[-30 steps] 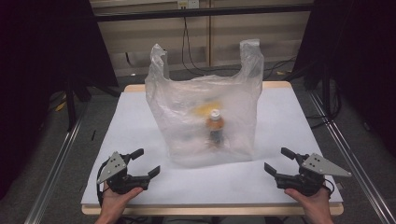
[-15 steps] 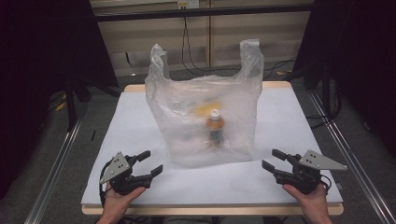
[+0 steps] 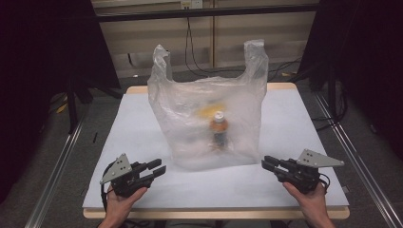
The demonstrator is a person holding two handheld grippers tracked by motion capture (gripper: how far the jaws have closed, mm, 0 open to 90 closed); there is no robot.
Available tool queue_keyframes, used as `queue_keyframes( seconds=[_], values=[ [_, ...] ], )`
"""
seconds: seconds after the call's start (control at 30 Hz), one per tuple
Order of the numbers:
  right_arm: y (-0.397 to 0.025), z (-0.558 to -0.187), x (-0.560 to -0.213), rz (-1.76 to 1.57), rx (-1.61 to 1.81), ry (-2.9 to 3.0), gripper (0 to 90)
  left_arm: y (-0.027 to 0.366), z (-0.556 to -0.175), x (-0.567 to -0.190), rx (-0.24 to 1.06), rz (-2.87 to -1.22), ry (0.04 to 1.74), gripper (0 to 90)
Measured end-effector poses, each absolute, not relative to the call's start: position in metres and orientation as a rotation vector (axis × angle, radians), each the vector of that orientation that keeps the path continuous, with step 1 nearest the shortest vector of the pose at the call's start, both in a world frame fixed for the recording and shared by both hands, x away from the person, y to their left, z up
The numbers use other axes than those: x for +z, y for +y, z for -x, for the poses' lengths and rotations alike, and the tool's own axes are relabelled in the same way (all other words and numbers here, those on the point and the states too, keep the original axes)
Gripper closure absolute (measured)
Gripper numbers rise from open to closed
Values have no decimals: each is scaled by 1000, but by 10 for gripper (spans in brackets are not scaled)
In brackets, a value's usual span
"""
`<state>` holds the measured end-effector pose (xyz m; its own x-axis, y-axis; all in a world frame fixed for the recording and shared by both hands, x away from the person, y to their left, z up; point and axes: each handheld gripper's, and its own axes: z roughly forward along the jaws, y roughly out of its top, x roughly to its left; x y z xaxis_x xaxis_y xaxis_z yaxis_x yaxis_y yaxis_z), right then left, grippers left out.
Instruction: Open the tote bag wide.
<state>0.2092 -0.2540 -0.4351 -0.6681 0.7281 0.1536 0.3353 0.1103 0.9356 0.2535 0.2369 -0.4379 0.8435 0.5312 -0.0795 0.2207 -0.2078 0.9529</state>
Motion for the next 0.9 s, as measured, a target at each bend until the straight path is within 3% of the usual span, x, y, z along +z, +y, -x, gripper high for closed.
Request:
queue_keyframes(
  seconds=[0.13, 0.3, 0.9],
  values=[
    [-253, -215, -432, -1046, 1603, 2068, 878, 231, -257, -434, 275, -1825, 552, 798],
    [-250, -220, -428, -1037, 1613, 2094, 900, 226, -260, -432, 217, -1824, 531, 865],
    [-229, -243, -407, -980, 1671, 2166, 900, 207, -276, -423, 140, -1850, 510, 900]
  ],
)
